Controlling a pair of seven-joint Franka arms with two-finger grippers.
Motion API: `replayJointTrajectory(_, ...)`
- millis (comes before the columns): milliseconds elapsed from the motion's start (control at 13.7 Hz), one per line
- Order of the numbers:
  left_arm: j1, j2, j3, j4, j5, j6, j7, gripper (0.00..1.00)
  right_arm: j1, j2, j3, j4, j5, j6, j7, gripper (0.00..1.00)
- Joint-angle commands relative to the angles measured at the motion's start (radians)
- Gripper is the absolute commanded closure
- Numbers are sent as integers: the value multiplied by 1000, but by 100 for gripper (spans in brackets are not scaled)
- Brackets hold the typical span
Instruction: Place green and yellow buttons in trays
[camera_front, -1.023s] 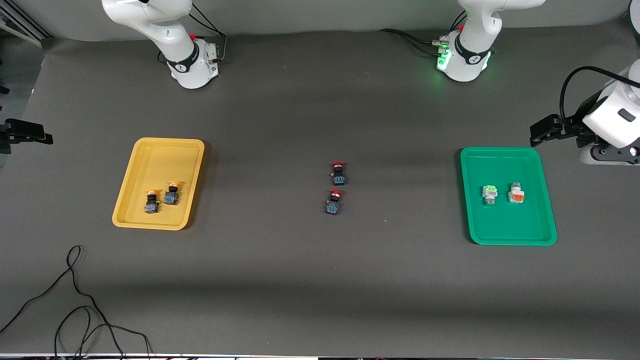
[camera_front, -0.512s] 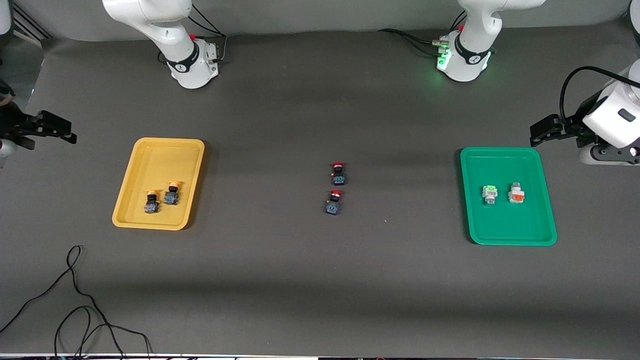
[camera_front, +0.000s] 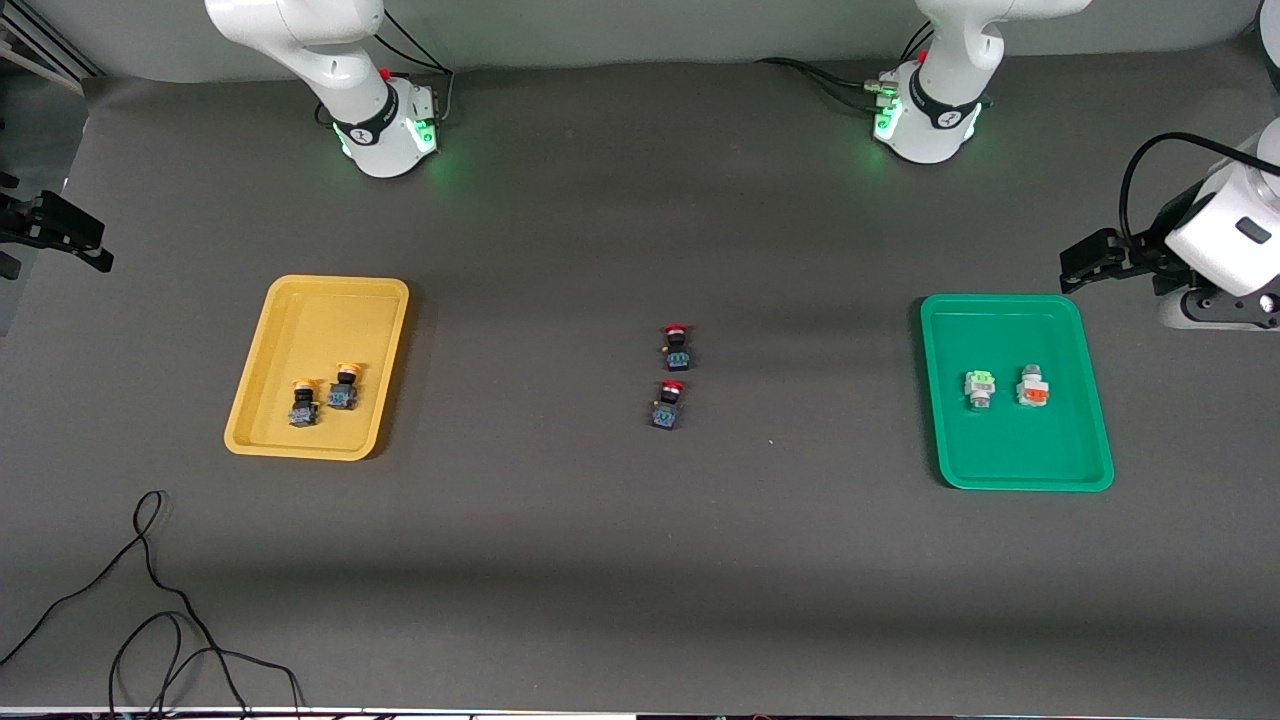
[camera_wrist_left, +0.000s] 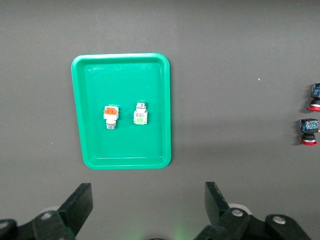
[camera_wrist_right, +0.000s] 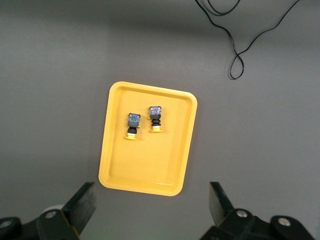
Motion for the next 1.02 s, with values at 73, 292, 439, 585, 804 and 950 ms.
replayJointTrajectory(73,-12,-2,6,12,14,-6,0,0,-6,0,10,-5,99,8,123,0)
replayJointTrajectory(292,-12,-1,6,14,14,-6,2,0,-6,0,11,-5,121,8,168,0)
replayJointTrajectory(439,-12,-2,6,12,14,-6,0,0,-6,0,26,-5,121,2,167,0)
replayJointTrajectory(585,-12,-2,6,12,14,-5,0,0,-6,-2,39,-28,121,-64,165,0)
replayJointTrajectory(804,-12,-1,6,12,14,-5,0,0,-12,-3,45,-28,121,-67,165,0)
replayJointTrajectory(950,-12,-1,6,12,14,-5,0,0,-13,-2,45,-25,121,-69,167,0)
